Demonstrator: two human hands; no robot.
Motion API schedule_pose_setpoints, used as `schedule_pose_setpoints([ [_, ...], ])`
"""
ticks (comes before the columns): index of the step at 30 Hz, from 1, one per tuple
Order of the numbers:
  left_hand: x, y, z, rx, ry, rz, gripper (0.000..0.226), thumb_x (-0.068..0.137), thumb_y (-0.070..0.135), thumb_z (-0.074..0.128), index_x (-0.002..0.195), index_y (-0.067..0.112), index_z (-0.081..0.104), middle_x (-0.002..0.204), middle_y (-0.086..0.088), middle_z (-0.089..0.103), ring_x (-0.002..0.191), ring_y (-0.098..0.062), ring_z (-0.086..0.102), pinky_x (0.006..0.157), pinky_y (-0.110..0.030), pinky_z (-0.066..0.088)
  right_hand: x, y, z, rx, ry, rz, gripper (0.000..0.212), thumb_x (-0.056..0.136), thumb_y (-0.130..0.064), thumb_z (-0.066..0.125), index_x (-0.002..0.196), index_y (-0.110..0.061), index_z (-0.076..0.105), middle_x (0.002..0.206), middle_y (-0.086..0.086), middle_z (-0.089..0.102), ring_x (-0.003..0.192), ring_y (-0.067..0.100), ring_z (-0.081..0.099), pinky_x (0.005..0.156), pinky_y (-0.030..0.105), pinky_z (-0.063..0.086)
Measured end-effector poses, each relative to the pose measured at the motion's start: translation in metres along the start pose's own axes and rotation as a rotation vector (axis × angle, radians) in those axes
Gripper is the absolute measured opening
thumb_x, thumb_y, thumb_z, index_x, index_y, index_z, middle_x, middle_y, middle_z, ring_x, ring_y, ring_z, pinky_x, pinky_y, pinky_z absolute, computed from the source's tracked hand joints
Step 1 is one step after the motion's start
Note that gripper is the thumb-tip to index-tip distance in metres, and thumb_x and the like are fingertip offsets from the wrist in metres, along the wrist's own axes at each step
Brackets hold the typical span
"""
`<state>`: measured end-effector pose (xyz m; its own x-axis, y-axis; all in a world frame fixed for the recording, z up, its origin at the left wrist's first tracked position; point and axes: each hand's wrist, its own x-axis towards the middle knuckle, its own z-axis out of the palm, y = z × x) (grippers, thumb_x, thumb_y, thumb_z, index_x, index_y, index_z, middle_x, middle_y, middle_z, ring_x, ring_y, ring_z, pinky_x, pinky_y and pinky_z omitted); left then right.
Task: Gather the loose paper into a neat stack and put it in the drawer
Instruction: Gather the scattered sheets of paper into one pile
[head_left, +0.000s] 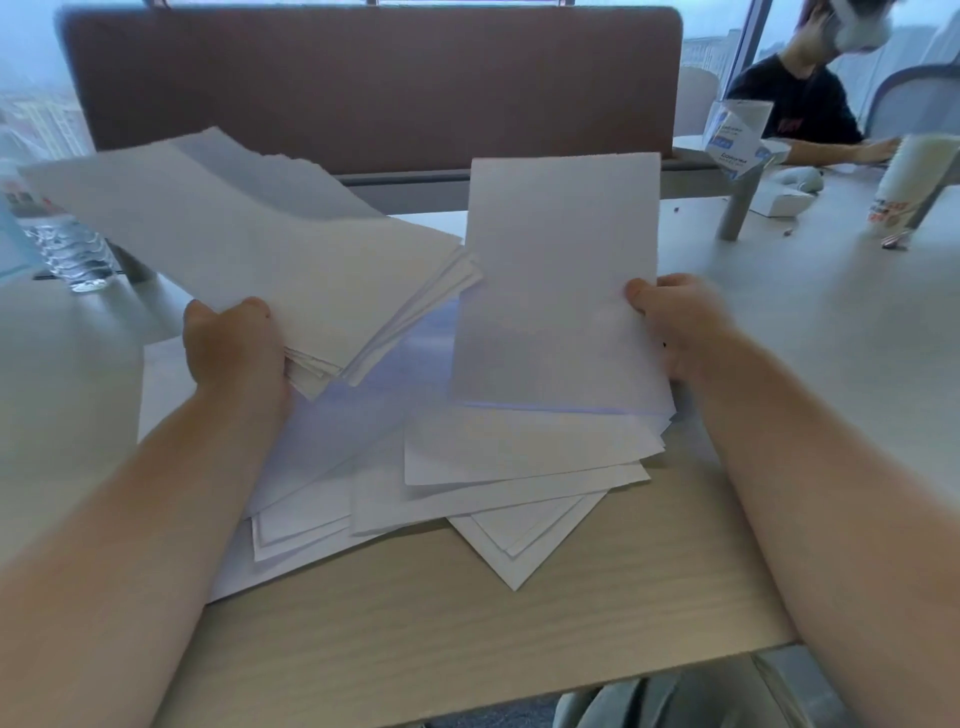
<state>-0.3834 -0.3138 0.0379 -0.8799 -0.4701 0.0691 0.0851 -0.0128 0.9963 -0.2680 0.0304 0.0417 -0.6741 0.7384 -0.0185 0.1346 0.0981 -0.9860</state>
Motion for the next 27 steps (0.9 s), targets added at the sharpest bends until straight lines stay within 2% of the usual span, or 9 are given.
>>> schedule_pose_setpoints([
  [2, 0.002, 0.003, -0.003, -0.038, 0.042, -0.014, 0.045, 0.084, 0.012, 0.056, 0.129, 0.011, 0.058, 0.119, -0.004, 0.067, 0.105, -0.024, 0.066, 0.086, -0.022, 0.052, 0.001, 0.0, -0.002, 0.089, -0.022, 0.032, 0.016, 0.092, -0.025, 0.073, 0.082, -0.016, 0.065, 0.092, 0.01, 0.072, 0.087, 0.034, 0.072, 0.085, 0.06, 0.06],
  [5, 0.019, -0.005, -0.005, -0.08, 0.079, -0.034, 0.04, 0.072, 0.016, 0.054, 0.112, 0.021, 0.056, 0.124, -0.013, 0.069, 0.112, -0.031, 0.071, 0.098, -0.047, 0.059, 0.002, -0.002, 0.0, 0.213, -0.034, 0.072, 0.019, 0.097, -0.026, 0.07, 0.087, -0.013, 0.06, 0.094, 0.011, 0.069, 0.08, 0.029, 0.07, 0.079, 0.053, 0.061],
  [8, 0.002, 0.003, -0.007, 0.024, 0.005, -0.001, 0.044, 0.083, 0.014, 0.054, 0.126, 0.011, 0.057, 0.125, -0.011, 0.068, 0.111, -0.03, 0.068, 0.094, -0.031, 0.055, 0.003, -0.004, 0.001, 0.275, -0.064, 0.103, 0.021, 0.099, -0.03, 0.068, 0.09, -0.012, 0.059, 0.09, 0.008, 0.069, 0.065, 0.02, 0.07, 0.052, 0.036, 0.06],
  [10, -0.005, 0.005, -0.005, 0.122, -0.068, 0.071, 0.04, 0.086, 0.017, 0.056, 0.125, 0.012, 0.06, 0.121, -0.007, 0.069, 0.108, -0.029, 0.066, 0.093, -0.032, 0.052, 0.001, -0.004, 0.003, 0.266, -0.097, 0.092, 0.024, 0.099, -0.032, 0.068, 0.091, -0.011, 0.061, 0.087, 0.008, 0.07, 0.052, 0.015, 0.07, 0.043, 0.029, 0.056],
  [15, -0.022, 0.011, 0.002, 0.219, -0.353, 0.143, 0.021, 0.089, 0.018, 0.06, 0.108, 0.024, 0.063, 0.096, 0.006, 0.069, 0.093, -0.026, 0.065, 0.085, -0.038, 0.054, -0.011, -0.007, 0.015, 0.232, -0.129, 0.037, 0.024, 0.097, -0.031, 0.071, 0.085, -0.011, 0.064, 0.076, 0.007, 0.072, 0.051, 0.017, 0.069, 0.049, 0.034, 0.059],
  [17, -0.03, 0.01, 0.006, 0.294, -0.48, 0.192, 0.015, 0.094, 0.016, 0.06, 0.108, 0.024, 0.063, 0.1, 0.001, 0.07, 0.09, -0.026, 0.064, 0.079, -0.037, 0.051, -0.016, -0.006, 0.022, 0.218, -0.148, 0.002, 0.024, 0.096, -0.03, 0.072, 0.083, -0.012, 0.065, 0.075, 0.007, 0.073, 0.054, 0.018, 0.07, 0.053, 0.036, 0.06],
  [22, -0.048, 0.004, 0.009, 0.339, -0.658, 0.2, 0.02, 0.103, 0.028, 0.054, 0.103, 0.015, 0.07, 0.099, -0.01, 0.074, 0.082, -0.024, 0.067, 0.077, -0.035, 0.052, -0.028, 0.001, 0.039, 0.051, -0.161, -0.074, 0.031, 0.088, -0.032, 0.078, 0.09, -0.003, 0.067, 0.094, 0.022, 0.076, 0.072, 0.029, 0.069, 0.073, 0.063, 0.061],
  [25, -0.053, 0.001, 0.008, 0.379, -0.725, 0.235, 0.022, 0.102, 0.037, 0.06, 0.104, 0.017, 0.071, 0.095, -0.001, 0.078, 0.086, -0.022, 0.074, 0.081, -0.038, 0.056, -0.036, 0.004, 0.046, -0.076, -0.168, -0.137, 0.045, 0.083, -0.037, 0.081, 0.095, 0.003, 0.066, 0.088, 0.021, 0.076, 0.066, 0.026, 0.067, 0.071, 0.054, 0.062],
  [27, -0.053, 0.0, 0.008, 0.391, -0.783, 0.231, 0.015, 0.096, 0.031, 0.071, 0.108, 0.022, 0.072, 0.099, 0.006, 0.08, 0.088, -0.02, 0.077, 0.082, -0.041, 0.061, -0.036, 0.005, 0.047, -0.115, -0.176, -0.165, 0.043, 0.083, -0.04, 0.079, 0.082, -0.001, 0.062, 0.074, 0.014, 0.07, 0.061, 0.023, 0.063, 0.062, 0.043, 0.059],
])
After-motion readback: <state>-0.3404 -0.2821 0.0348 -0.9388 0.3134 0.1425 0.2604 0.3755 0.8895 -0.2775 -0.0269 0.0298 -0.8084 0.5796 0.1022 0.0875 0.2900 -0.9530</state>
